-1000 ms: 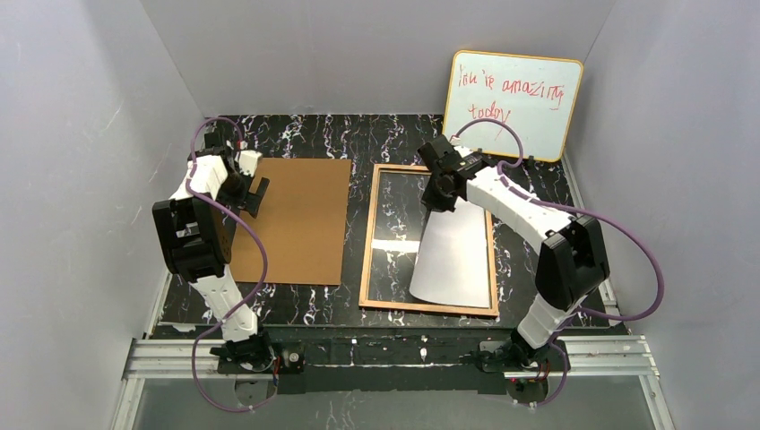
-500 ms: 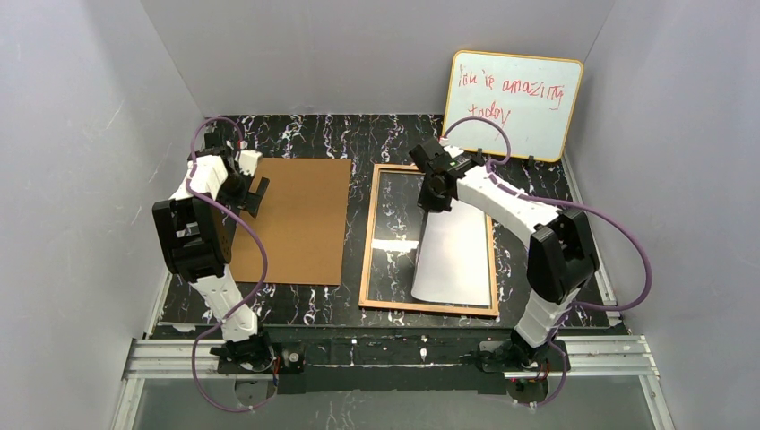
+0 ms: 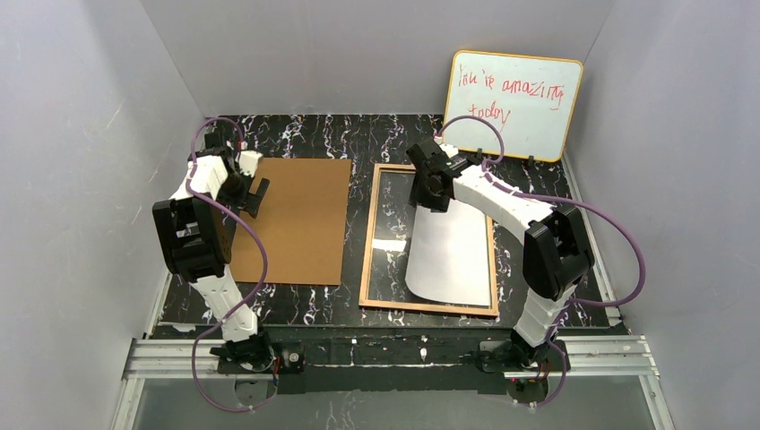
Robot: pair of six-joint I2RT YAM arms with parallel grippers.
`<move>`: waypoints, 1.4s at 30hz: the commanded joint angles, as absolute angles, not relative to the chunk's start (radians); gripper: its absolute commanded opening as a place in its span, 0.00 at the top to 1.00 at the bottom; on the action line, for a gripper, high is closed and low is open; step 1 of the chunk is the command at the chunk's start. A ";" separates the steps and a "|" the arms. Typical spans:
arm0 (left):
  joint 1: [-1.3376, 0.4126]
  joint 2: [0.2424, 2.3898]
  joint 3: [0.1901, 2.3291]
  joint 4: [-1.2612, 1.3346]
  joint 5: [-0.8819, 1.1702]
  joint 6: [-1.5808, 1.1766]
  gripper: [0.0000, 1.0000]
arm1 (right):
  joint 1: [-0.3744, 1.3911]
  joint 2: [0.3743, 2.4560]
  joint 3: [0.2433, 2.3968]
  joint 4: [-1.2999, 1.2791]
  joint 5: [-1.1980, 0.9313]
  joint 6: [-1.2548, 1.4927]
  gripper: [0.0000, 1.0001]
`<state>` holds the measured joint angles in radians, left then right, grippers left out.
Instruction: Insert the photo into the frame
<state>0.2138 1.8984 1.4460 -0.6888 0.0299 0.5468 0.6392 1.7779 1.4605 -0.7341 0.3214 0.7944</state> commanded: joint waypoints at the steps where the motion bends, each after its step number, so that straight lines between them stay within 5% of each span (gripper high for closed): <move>1: 0.215 1.859 1.431 -0.711 0.041 0.556 0.02 | 0.641 1.763 1.471 -0.657 0.279 0.788 0.37; 6: 0.215 1.852 1.425 -0.713 0.038 0.567 0.02 | 0.642 1.762 1.464 -0.618 0.222 0.789 0.02; 29: 0.216 1.870 1.440 -0.693 -0.028 0.556 0.02 | 0.629 1.755 1.419 -0.409 0.025 0.805 0.01; 36: 0.264 1.933 1.537 -0.708 -0.059 0.535 0.02 | 0.606 1.713 1.288 -0.087 -0.203 0.934 0.01; 42: 0.304 1.989 1.579 -0.676 -0.114 0.509 0.04 | 0.743 1.890 1.523 -0.228 -0.072 0.917 0.01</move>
